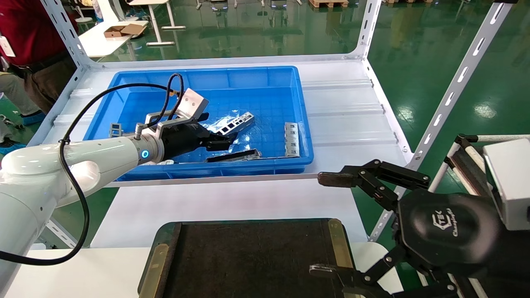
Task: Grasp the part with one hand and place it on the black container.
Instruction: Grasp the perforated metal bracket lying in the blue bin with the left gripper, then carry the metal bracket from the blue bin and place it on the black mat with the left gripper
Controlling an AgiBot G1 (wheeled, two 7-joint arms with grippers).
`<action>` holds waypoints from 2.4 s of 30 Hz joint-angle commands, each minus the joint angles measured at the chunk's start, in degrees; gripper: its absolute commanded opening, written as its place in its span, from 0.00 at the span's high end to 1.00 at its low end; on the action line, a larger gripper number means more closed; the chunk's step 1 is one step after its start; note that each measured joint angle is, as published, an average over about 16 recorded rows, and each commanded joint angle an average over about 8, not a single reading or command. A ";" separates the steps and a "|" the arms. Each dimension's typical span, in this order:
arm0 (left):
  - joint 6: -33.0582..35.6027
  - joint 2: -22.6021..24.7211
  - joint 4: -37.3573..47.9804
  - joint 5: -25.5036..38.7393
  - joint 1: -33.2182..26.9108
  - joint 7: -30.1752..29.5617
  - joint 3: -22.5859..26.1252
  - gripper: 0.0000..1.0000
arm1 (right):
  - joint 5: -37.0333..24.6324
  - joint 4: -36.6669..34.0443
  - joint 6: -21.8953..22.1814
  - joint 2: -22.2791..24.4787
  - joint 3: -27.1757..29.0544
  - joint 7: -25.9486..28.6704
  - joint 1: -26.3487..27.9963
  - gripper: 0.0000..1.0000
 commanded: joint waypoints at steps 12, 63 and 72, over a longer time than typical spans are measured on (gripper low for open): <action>-6.22 1.05 -1.08 -0.41 1.40 -0.81 -0.08 1.00 | 0.01 0.00 0.00 0.00 -0.01 0.00 0.00 1.00; 27.92 -7.04 -5.40 -6.77 -2.62 -5.47 -1.76 1.00 | 0.03 0.00 0.02 0.02 -0.04 -0.02 0.01 1.00; 43.44 -12.20 -9.12 -8.91 0.27 -7.07 -2.54 1.00 | 0.03 0.00 0.02 0.02 -0.05 -0.02 0.01 1.00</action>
